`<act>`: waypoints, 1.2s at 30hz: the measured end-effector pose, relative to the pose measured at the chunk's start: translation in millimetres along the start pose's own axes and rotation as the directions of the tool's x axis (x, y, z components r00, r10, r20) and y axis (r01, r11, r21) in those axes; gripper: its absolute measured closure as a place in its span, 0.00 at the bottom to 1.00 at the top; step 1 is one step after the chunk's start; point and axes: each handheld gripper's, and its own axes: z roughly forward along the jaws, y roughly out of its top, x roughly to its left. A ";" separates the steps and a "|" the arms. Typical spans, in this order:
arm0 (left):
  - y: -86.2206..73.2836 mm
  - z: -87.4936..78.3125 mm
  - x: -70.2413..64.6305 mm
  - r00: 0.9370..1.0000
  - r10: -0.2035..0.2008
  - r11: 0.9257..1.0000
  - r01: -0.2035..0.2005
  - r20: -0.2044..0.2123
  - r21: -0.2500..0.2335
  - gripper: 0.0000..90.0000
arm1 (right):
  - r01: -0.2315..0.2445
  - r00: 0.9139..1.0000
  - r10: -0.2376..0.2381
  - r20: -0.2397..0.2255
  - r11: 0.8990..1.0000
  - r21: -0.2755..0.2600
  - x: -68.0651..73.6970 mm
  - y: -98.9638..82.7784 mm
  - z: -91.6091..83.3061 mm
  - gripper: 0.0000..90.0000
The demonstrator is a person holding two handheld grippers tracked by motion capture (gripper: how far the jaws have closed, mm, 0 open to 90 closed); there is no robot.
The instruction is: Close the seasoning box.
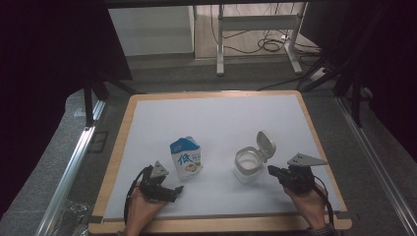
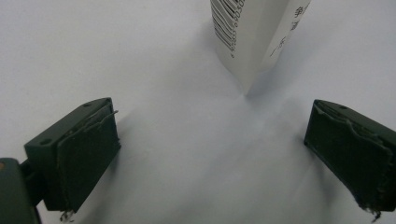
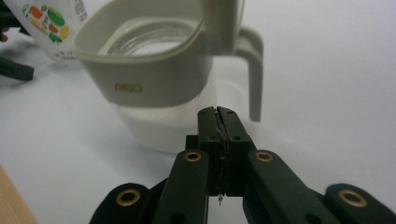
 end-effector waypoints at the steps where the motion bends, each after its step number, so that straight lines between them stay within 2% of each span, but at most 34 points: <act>1: 0.0 0.0 0.0 1.000 0.000 1.000 0.000 0.000 0.000 0.03 | -0.002 1.000 0.002 -0.002 1.000 -0.005 -0.8 1.3 0.0 0.99; 9: 0.0 0.0 0.0 1.000 0.000 1.000 0.000 0.000 0.000 0.03 | -0.004 1.000 0.004 0.005 1.000 -0.024 -7.5 12.1 -3.7 0.99; 19: -0.1 0.0 0.1 1.000 0.000 1.000 0.000 0.000 0.000 0.03 | -0.019 1.000 0.018 -0.007 0.999 -0.051 -19.5 30.8 -5.4 0.99; 28: -0.1 0.3 -0.3 1.000 -0.007 1.000 0.007 -0.001 -0.006 0.03 | -0.007 1.000 0.006 -0.015 0.998 -0.069 -22.7 46.7 -7.2 0.99; 36: -0.2 0.4 -0.4 1.000 -0.008 1.000 0.008 -0.002 -0.007 0.03 | 0.004 0.999 -0.007 -0.034 0.997 -0.081 -18.6 54.7 -6.6 0.99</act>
